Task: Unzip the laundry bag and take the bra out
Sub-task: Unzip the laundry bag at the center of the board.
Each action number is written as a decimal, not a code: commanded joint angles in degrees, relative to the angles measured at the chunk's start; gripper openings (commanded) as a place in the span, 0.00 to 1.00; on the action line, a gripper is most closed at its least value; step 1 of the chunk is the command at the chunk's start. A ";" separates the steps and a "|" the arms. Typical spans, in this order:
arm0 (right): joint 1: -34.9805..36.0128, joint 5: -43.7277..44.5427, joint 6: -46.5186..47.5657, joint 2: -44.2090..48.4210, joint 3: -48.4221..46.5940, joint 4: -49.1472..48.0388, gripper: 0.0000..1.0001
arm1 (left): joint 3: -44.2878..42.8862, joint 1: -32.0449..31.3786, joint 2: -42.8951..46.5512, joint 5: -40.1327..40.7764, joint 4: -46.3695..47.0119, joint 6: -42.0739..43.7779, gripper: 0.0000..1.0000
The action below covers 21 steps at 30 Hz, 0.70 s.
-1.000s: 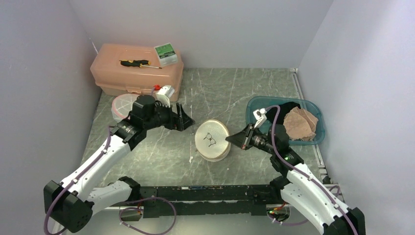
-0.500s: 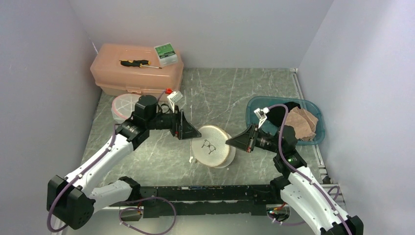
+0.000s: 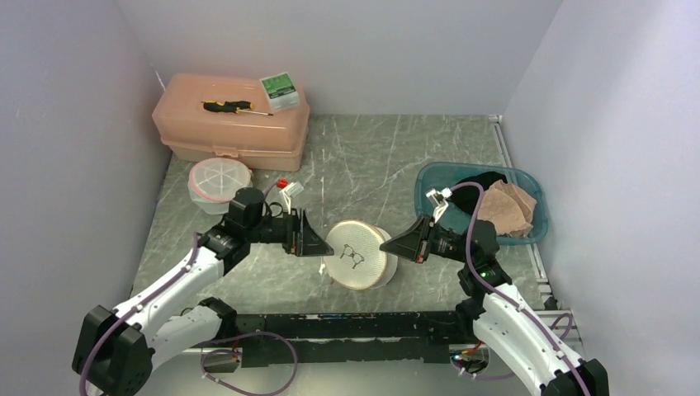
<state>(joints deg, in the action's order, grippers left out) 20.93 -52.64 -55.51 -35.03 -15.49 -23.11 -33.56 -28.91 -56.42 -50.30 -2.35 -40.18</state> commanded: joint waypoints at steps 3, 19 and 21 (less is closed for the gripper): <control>-0.19 -1.06 -0.62 -1.62 1.11 -9.14 0.00 | 1.98 0.16 2.03 -1.18 5.84 -4.03 0.90; -0.22 -2.52 -2.70 -3.91 2.79 -15.30 0.00 | 7.53 -0.01 -0.56 3.75 10.90 -8.85 0.88; -0.18 -2.80 -2.88 -4.42 3.03 -16.05 0.00 | 8.71 -0.07 -0.49 2.43 15.17 -10.85 0.81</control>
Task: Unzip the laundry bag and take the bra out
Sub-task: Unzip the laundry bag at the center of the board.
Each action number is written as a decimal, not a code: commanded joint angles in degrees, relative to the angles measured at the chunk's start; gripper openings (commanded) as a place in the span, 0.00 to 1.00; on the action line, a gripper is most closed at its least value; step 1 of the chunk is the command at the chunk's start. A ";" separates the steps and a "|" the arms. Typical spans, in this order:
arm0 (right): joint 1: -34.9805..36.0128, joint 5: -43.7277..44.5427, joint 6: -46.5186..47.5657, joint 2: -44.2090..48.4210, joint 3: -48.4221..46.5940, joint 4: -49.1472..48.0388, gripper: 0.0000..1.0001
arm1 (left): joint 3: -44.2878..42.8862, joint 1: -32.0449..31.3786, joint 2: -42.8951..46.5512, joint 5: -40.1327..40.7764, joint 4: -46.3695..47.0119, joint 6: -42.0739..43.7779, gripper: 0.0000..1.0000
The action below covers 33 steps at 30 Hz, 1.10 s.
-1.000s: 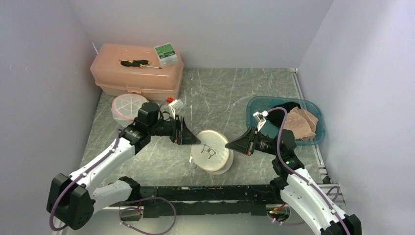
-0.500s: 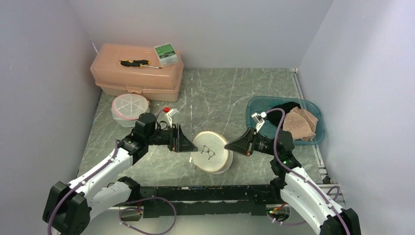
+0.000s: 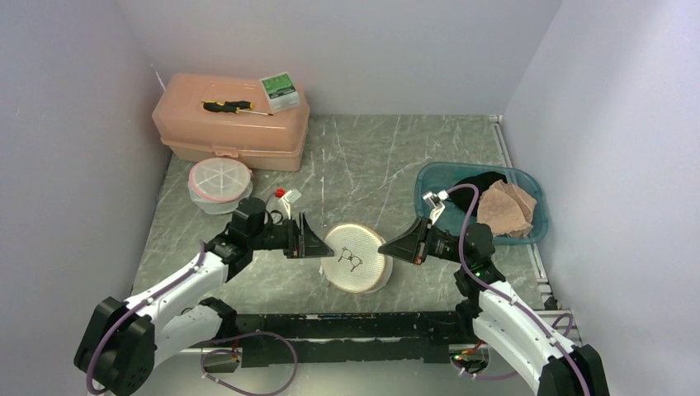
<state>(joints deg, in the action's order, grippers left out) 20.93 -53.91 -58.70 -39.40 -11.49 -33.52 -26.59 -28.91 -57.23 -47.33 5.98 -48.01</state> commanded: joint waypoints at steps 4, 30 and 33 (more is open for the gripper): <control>-0.28 -1.86 -1.45 -1.59 0.39 -9.48 0.00 | 4.13 -0.38 -0.43 -3.12 17.03 -7.97 0.66; 0.96 21.18 22.47 10.96 -19.24 40.17 1.00 | -1.34 -4.96 7.35 10.85 16.30 -9.22 0.03; 2.19 26.64 22.89 13.27 -22.36 43.72 1.00 | -2.03 -5.90 6.57 19.74 20.38 -12.93 0.03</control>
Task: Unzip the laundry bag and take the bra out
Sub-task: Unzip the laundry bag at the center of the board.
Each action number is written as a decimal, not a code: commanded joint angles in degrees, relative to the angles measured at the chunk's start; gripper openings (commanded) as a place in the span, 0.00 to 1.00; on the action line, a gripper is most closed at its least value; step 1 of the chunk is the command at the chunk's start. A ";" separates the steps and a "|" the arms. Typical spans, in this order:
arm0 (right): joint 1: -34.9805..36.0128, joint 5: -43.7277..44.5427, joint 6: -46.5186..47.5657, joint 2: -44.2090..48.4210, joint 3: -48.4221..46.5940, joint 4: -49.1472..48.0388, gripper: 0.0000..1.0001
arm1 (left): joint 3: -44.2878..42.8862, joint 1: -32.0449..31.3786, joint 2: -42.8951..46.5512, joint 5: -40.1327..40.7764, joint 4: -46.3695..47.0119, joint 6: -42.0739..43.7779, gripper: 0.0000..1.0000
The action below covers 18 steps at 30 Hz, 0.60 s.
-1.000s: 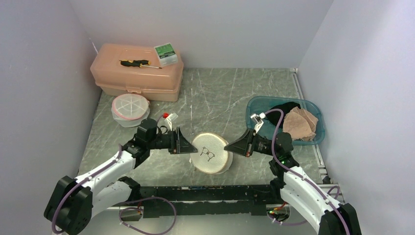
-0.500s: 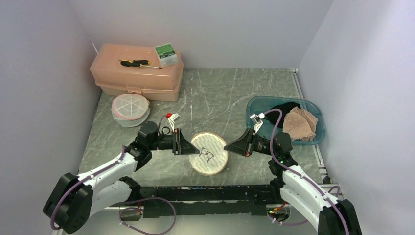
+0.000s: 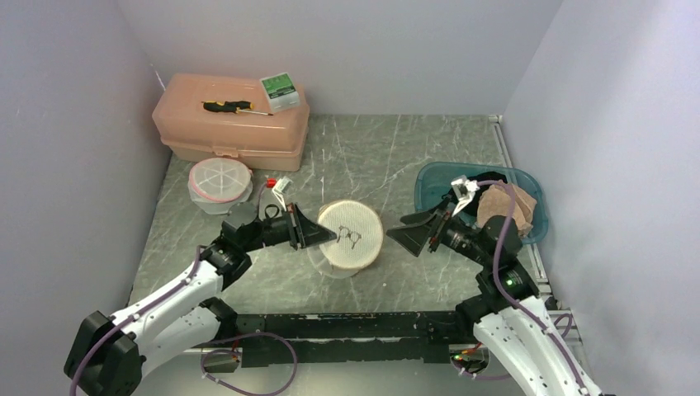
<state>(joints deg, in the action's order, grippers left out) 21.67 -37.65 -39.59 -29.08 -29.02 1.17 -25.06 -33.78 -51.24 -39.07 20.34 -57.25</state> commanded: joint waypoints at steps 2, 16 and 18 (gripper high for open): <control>2.50 15.53 5.66 2.62 -7.40 12.71 1.00 | -3.52 -2.74 -1.08 18.54 10.87 -7.16 0.03; 8.15 48.33 5.27 -2.39 -8.52 17.74 1.00 | 0.22 -23.26 -20.63 67.08 35.32 -13.95 0.03; 9.88 49.19 6.31 -3.10 -7.72 17.37 1.00 | 2.07 -24.52 -22.65 71.11 35.75 -15.89 0.03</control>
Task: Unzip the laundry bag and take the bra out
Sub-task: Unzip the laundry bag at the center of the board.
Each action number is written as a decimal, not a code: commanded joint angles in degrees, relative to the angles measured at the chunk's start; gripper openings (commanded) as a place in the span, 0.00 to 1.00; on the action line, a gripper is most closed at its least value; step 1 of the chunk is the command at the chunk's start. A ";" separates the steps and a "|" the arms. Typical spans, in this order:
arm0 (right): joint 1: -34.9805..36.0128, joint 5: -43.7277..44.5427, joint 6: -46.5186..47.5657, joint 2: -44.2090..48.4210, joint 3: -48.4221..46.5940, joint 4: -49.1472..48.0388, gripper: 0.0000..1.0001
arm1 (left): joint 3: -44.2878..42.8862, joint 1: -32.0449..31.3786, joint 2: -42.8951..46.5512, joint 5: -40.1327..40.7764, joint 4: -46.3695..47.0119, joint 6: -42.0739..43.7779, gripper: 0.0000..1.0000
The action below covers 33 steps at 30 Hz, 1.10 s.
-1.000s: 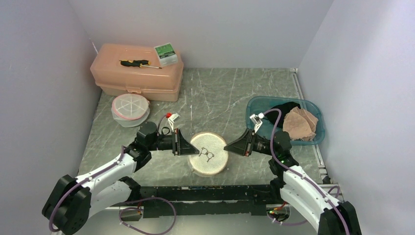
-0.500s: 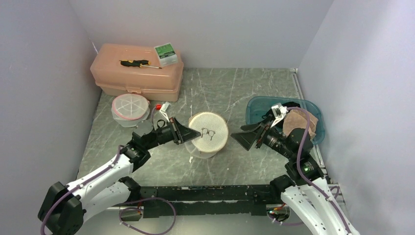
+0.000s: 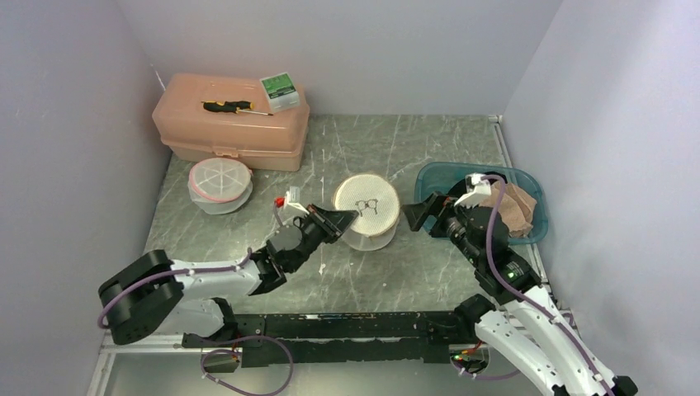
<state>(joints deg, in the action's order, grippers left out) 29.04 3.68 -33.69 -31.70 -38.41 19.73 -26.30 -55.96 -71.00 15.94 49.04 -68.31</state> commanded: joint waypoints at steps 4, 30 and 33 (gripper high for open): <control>7.39 10.48 1.13 -3.50 3.12 -1.71 1.00 | 5.82 -3.40 -5.61 19.81 6.52 -8.74 0.03; 14.61 0.57 -0.64 6.54 21.60 -15.94 0.94 | -11.21 -3.60 19.92 10.78 -74.42 1.02 0.75; 14.56 -0.60 -2.76 11.29 25.66 -19.22 0.90 | -11.45 -3.65 17.41 3.02 -69.55 4.68 0.75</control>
<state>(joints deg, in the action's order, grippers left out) 43.48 5.98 -33.98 -25.34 -16.75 6.33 -35.18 -59.33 -51.29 27.97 -15.86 -72.36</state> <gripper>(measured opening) 0.925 0.754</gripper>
